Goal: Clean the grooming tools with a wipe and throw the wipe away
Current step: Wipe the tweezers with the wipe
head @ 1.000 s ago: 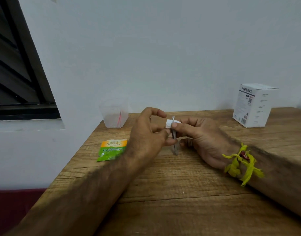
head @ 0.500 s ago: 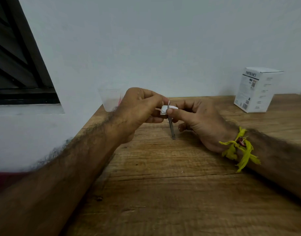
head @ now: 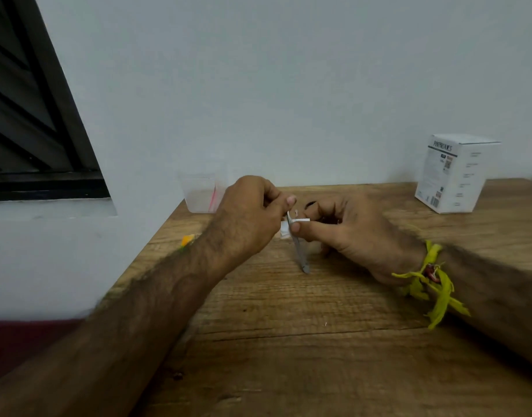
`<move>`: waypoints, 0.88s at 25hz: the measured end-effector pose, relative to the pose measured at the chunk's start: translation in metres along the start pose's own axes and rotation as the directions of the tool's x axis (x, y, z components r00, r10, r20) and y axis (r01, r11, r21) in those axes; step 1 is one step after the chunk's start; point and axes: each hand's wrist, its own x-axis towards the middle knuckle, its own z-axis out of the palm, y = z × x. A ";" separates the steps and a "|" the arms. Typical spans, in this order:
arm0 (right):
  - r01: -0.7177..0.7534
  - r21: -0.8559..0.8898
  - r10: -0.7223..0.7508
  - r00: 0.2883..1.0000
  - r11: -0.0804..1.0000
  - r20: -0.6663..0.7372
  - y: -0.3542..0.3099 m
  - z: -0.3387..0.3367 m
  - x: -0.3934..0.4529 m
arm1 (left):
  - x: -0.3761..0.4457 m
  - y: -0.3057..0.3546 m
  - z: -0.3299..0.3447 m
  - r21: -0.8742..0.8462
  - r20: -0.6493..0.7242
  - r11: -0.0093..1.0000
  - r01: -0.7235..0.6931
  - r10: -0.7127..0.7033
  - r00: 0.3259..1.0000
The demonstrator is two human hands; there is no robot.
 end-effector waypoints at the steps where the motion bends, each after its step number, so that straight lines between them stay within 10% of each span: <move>1: 0.012 -0.014 -0.012 1.000 1.000 0.014 0.000 -0.001 0.001 | 0.000 0.001 0.001 0.008 -0.016 1.000 -0.002 0.002 1.000; 22: -0.051 -0.057 0.055 0.996 0.997 0.071 -0.005 0.001 -0.003 | -0.002 0.000 0.007 -0.025 -0.091 1.000 0.019 -0.022 0.996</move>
